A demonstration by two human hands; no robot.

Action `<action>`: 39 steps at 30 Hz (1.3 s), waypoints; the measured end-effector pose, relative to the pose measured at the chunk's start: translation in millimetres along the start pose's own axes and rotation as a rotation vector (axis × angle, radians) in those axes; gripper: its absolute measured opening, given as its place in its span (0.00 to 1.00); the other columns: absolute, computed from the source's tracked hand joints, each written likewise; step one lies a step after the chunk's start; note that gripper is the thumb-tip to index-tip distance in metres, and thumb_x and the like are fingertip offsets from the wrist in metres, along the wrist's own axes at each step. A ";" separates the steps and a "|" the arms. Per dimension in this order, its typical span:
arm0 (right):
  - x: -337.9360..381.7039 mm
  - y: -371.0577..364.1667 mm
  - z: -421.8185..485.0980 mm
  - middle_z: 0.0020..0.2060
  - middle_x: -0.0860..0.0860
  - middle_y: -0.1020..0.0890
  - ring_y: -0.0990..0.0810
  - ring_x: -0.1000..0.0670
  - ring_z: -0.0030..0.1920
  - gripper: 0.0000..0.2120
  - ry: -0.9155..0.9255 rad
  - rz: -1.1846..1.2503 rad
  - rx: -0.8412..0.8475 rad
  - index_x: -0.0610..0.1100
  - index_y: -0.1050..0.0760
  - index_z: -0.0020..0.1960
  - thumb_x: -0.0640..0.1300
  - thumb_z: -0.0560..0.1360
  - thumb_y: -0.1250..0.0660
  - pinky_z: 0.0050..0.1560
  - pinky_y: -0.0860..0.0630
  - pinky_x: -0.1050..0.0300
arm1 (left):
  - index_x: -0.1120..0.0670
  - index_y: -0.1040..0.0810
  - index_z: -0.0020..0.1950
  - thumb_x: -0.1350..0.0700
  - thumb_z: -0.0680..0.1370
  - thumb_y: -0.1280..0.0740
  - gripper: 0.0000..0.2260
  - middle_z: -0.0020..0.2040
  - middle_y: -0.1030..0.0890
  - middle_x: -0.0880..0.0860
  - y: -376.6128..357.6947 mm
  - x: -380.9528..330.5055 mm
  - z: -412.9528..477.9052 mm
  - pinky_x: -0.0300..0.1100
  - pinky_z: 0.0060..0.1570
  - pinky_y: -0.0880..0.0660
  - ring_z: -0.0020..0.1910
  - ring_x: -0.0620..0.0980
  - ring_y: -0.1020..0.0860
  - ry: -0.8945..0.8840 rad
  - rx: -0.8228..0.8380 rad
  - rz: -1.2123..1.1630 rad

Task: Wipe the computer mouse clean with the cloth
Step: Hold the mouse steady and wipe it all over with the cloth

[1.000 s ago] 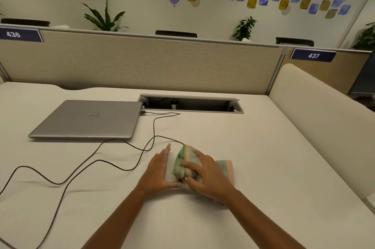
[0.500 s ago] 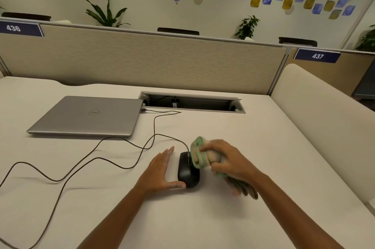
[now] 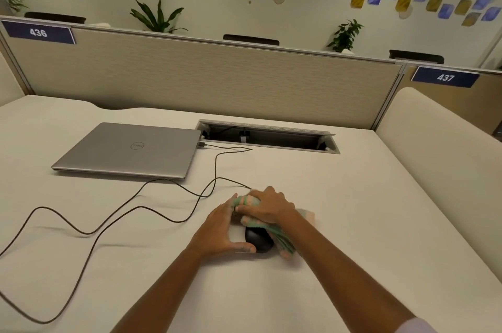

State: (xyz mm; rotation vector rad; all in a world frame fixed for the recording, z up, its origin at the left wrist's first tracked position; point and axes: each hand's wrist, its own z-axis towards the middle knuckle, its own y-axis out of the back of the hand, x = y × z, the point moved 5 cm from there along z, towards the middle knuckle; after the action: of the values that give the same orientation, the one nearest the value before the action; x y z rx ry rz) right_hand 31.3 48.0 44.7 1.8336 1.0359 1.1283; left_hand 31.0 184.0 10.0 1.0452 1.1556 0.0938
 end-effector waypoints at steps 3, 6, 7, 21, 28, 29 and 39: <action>2.7 -1.9 2.3 0.62 0.44 0.33 0.35 0.40 0.65 0.27 -0.053 0.062 -0.047 0.57 0.33 0.66 0.60 0.69 0.33 0.65 0.35 0.40 | 0.51 0.58 0.75 0.21 0.49 0.38 0.63 0.75 0.43 0.50 -0.4 -0.1 -0.2 0.43 0.70 0.44 0.72 0.49 0.44 0.033 0.030 -0.003; 5.0 -0.2 5.6 0.60 0.44 0.29 0.32 0.40 0.63 0.26 -0.065 0.123 -0.084 0.54 0.31 0.64 0.54 0.67 0.30 0.63 0.31 0.44 | 0.50 0.60 0.74 0.22 0.49 0.38 0.64 0.75 0.44 0.50 -0.3 -0.5 -0.1 0.42 0.69 0.45 0.73 0.49 0.44 0.037 0.031 -0.016; 5.3 1.6 5.7 0.59 0.43 0.27 0.29 0.40 0.61 0.25 -0.058 0.153 -0.099 0.53 0.29 0.62 0.53 0.66 0.29 0.62 0.30 0.45 | 0.50 0.60 0.74 0.22 0.49 0.38 0.63 0.75 0.45 0.50 -0.5 -0.6 -0.1 0.42 0.69 0.45 0.73 0.49 0.44 0.033 0.032 -0.016; -31.3 27.9 6.8 0.52 0.44 0.24 0.28 0.46 0.50 0.18 -0.089 0.514 -0.213 0.43 0.28 0.59 0.44 0.70 0.31 0.51 0.30 0.54 | 0.32 0.51 0.66 0.21 0.55 0.43 0.42 0.76 0.45 0.47 -5.1 -1.7 3.6 0.43 0.71 0.51 0.74 0.46 0.50 -0.092 0.067 0.101; -63.1 56.5 -4.9 0.55 0.41 0.21 0.26 0.47 0.47 0.18 -0.132 0.757 -0.480 0.43 0.30 0.61 0.51 0.76 0.38 0.47 0.32 0.55 | 0.30 0.47 0.64 0.22 0.56 0.43 0.39 0.75 0.45 0.46 -7.6 2.3 5.6 0.43 0.71 0.51 0.74 0.45 0.50 -0.111 0.062 0.130; -60.5 59.8 -6.5 0.56 0.42 0.22 0.26 0.47 0.47 0.18 -0.104 0.721 -0.484 0.43 0.31 0.63 0.53 0.77 0.40 0.48 0.33 0.55 | 0.29 0.47 0.64 0.22 0.56 0.43 0.38 0.75 0.45 0.46 -7.4 2.2 5.4 0.42 0.70 0.51 0.74 0.45 0.50 -0.112 0.062 0.126; -39.0 -0.2 -5.3 0.68 0.47 0.31 0.31 0.40 0.65 0.29 -0.035 0.089 -0.197 0.55 0.41 0.70 0.67 0.73 0.47 0.66 0.38 0.38 | 0.38 0.42 0.69 0.20 0.55 0.45 0.46 0.75 0.44 0.46 -7.5 4.1 7.5 0.43 0.70 0.50 0.74 0.45 0.48 -0.121 0.037 0.135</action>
State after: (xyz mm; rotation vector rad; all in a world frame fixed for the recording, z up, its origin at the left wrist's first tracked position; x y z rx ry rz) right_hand 15.0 14.0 33.5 1.7494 0.8005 1.2018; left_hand 35.4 177.4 1.8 1.1462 0.9803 0.1146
